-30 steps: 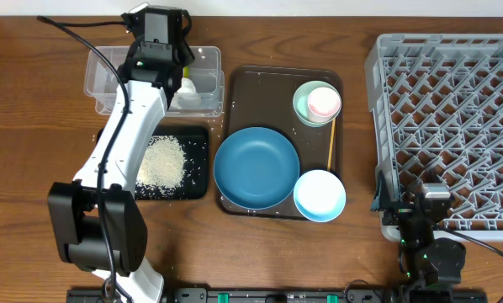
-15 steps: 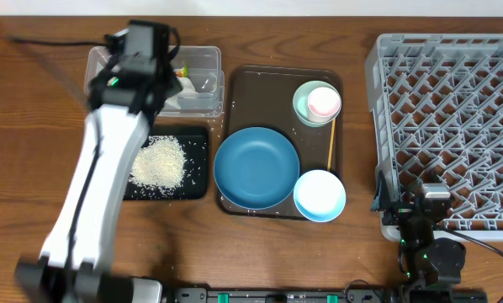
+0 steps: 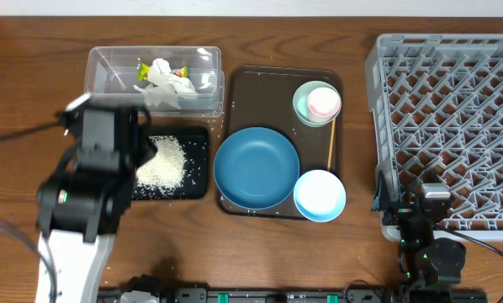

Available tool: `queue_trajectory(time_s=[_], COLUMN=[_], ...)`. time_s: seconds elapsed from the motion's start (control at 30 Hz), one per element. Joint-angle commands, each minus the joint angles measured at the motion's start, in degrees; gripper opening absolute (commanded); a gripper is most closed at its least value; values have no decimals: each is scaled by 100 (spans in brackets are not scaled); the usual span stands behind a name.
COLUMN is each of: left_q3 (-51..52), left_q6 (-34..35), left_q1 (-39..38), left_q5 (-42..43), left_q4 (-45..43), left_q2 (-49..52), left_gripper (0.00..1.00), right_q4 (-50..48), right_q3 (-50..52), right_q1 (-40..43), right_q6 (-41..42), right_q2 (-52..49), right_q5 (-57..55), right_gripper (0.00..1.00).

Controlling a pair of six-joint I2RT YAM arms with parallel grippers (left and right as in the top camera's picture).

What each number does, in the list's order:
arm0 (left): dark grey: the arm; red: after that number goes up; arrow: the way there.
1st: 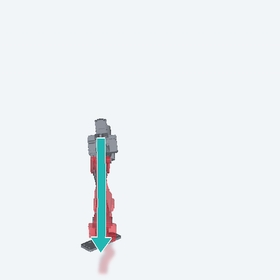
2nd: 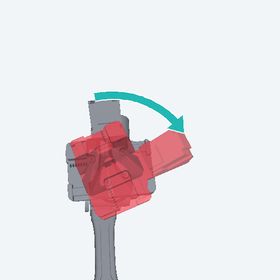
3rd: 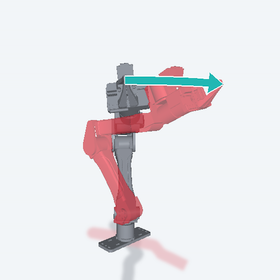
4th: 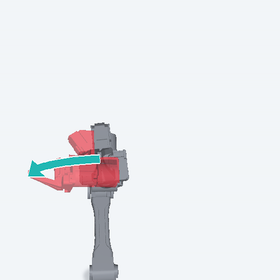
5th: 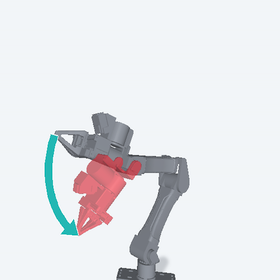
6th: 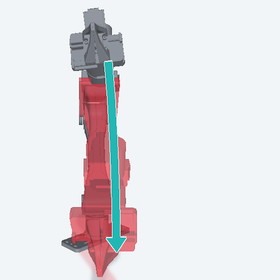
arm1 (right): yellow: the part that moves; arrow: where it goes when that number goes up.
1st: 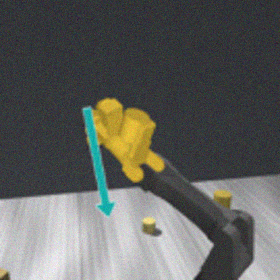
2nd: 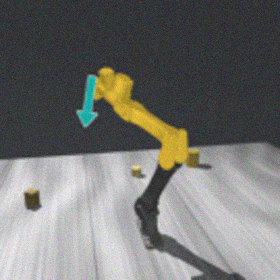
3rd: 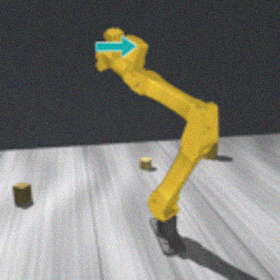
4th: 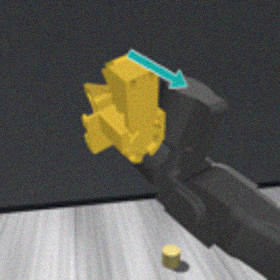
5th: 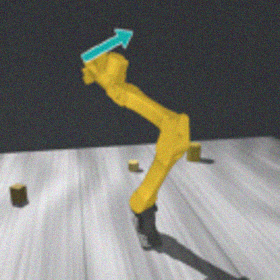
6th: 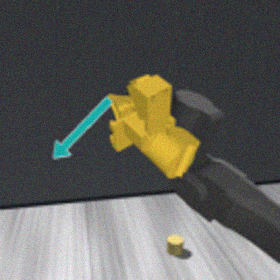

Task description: Sort waste into correct bins and load items into the dishwasher rack

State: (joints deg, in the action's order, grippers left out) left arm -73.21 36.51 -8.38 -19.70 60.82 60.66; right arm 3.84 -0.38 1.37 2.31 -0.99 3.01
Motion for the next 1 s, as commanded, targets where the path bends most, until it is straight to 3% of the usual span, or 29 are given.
queue_trajectory(time_s=[0.0,0.17,0.3,0.5,0.57,0.97], left_q3=[149,146,146,149,149,149], left_q6=[323,-9,-42,540,538,535], left_q1=[9,409,1196,2623,2907,3141], left_q5=[-356,-350,-345,168,415,448], left_q4=[-24,-275,-415,-378,-271,7], left_q2=[-302,-262,-107,205,319,859], left_gripper=[69,82,84,84,90,91], right_q4=[24,24,24,24,24,20], right_q3=[7,7,7,7,7,7], right_q1=[26,26,26,26,26,26], right_q6=[-68,-68,-68,-70,-68,-68], right_q2=[24,24,24,24,24,24], right_q5=[0,0,0,0,0,2], right_gripper=[99,99,99,99,99,99])
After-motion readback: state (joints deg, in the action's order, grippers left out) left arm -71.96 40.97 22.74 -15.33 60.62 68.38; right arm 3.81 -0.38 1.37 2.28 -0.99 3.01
